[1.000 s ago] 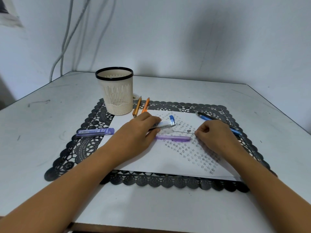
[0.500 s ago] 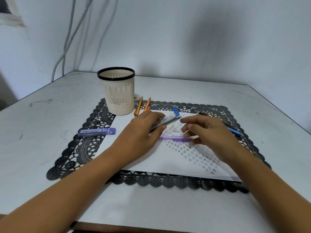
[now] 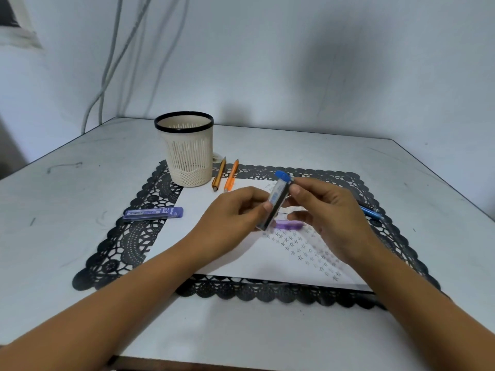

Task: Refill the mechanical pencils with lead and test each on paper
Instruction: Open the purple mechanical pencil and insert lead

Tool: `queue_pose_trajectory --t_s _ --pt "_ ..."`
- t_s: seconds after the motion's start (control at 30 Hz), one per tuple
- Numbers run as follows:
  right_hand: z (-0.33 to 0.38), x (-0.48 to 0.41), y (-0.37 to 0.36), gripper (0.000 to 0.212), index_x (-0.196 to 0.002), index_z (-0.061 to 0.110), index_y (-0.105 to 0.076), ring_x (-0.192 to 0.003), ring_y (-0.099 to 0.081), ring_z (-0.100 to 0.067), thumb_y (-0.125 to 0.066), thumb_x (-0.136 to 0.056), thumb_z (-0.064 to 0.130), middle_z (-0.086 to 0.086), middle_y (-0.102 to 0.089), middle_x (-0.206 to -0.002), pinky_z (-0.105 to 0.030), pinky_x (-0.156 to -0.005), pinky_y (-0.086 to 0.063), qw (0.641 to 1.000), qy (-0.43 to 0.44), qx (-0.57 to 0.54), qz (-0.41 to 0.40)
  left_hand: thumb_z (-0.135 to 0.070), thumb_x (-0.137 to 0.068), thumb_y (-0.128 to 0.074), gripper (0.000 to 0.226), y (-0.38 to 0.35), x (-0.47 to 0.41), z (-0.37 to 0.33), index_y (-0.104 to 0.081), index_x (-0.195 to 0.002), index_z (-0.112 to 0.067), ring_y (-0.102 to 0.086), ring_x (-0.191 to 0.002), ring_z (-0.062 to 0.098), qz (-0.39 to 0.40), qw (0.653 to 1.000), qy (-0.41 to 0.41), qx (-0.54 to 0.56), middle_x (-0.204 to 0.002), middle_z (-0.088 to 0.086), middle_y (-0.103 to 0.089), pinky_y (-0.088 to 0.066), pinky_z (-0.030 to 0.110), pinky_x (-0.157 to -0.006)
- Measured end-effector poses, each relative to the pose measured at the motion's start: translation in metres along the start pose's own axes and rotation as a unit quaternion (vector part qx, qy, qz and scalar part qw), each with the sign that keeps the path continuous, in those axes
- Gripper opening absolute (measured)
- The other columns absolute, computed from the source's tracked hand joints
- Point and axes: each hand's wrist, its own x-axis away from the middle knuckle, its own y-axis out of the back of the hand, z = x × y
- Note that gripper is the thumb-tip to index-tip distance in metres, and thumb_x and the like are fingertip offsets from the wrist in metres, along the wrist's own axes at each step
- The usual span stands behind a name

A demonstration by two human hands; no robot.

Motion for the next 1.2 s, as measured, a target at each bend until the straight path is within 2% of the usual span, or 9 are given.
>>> queue_pose_trajectory --t_s 0.2,0.37,0.63,0.73,0.83,0.9,1.0,1.1,1.2 --pt "0.0 -0.001 -0.001 0.03 -0.093 0.025 -0.075 -0.074 -0.061 -0.011 -0.06 -0.07 0.038 0.001 -0.071 -0.085 -0.023 -0.052 -0.043 0.994 -0.015 -0.084 0.069 -0.006 -0.09 -0.051 0.008 -0.005 0.003 -0.003 -0.058 -0.091 -0.006 -0.068 -0.084 0.018 0.066 0.987 0.058 0.133 -0.089 0.011 -0.07 -0.056 0.026 -0.079" --pt "-0.002 -0.002 0.004 0.044 -0.103 0.018 -0.071 -0.078 -0.06 -0.012 -0.063 -0.071 0.046 -0.004 -0.071 -0.099 -0.02 -0.053 -0.041 0.989 -0.016 -0.091 0.114 -0.005 -0.091 -0.05 0.01 -0.005 0.003 -0.001 -0.059 -0.089 -0.011 -0.068 -0.091 0.019 0.079 0.988 0.056 0.117 -0.096 0.012 -0.071 -0.054 0.028 -0.084" --pt "-0.003 -0.004 0.008 0.051 -0.106 0.022 -0.071 -0.084 -0.058 -0.013 -0.067 -0.068 0.055 -0.001 -0.07 -0.098 -0.022 -0.057 -0.043 0.984 -0.052 -0.1 0.141 -0.005 -0.091 -0.05 0.013 -0.005 0.005 0.0 -0.06 -0.099 -0.009 -0.068 -0.095 0.019 0.089 0.991 0.054 0.083 -0.099 0.01 -0.07 -0.052 0.036 -0.091" --pt "-0.002 -0.004 0.009 0.034 -0.102 0.02 -0.072 -0.081 -0.058 -0.012 -0.068 -0.076 0.042 -0.001 -0.069 -0.092 -0.02 -0.055 -0.043 0.984 -0.061 -0.101 0.136 -0.007 -0.09 -0.052 0.014 -0.005 0.005 0.001 -0.062 -0.094 -0.015 -0.067 -0.095 0.019 0.082 0.994 0.047 0.061 -0.097 0.008 -0.07 -0.051 0.04 -0.092" --pt "-0.001 -0.005 0.009 0.028 -0.094 0.018 -0.075 -0.077 -0.06 -0.012 -0.052 -0.08 0.025 -0.002 -0.07 -0.087 -0.019 -0.052 -0.043 0.98 -0.083 -0.122 0.133 -0.008 -0.09 -0.053 0.014 -0.006 0.005 0.001 -0.062 -0.091 -0.018 -0.067 -0.096 0.02 0.079 0.995 0.042 0.047 -0.097 0.009 -0.07 -0.05 0.044 -0.093" --pt "-0.001 -0.005 0.01 0.025 -0.096 0.017 -0.074 -0.078 -0.06 -0.011 -0.062 -0.078 0.029 -0.001 -0.07 -0.088 -0.019 -0.052 -0.044 0.976 -0.082 -0.134 0.148 -0.007 -0.09 -0.053 0.014 -0.006 0.005 0.001 -0.062 -0.092 -0.017 -0.067 -0.096 0.021 0.083 0.995 0.041 0.047 -0.098 0.011 -0.07 -0.05 0.044 -0.093" --pt "-0.003 -0.006 0.013 0.05 -0.103 0.016 -0.072 -0.081 -0.06 -0.012 -0.077 -0.063 0.045 -0.002 -0.069 -0.091 -0.022 -0.057 -0.046 0.97 -0.078 -0.145 0.179 -0.006 -0.091 -0.051 0.013 -0.005 0.006 -0.001 -0.061 -0.096 -0.012 -0.067 -0.096 0.022 0.1 0.992 0.045 0.063 -0.1 0.013 -0.069 -0.052 0.038 -0.091" --pt "-0.004 -0.007 0.015 0.053 -0.105 0.016 -0.071 -0.082 -0.061 -0.015 -0.079 -0.061 0.045 -0.003 -0.068 -0.09 -0.029 -0.063 -0.051 0.964 -0.08 -0.159 0.196 -0.006 -0.091 -0.049 0.014 -0.003 0.007 -0.004 -0.061 -0.096 -0.013 -0.068 -0.092 0.019 0.125 0.987 0.05 0.087 -0.093 0.008 -0.071 -0.054 0.031 -0.086" --pt "-0.004 -0.006 0.014 0.051 -0.101 0.018 -0.072 -0.077 -0.061 -0.015 -0.082 -0.059 0.043 -0.003 -0.068 -0.088 -0.028 -0.06 -0.052 0.96 -0.083 -0.182 0.196 -0.006 -0.09 -0.05 0.013 -0.003 0.008 -0.005 -0.06 -0.096 -0.011 -0.069 -0.09 0.021 0.129 0.985 0.05 0.103 -0.088 0.007 -0.072 -0.055 0.032 -0.084"
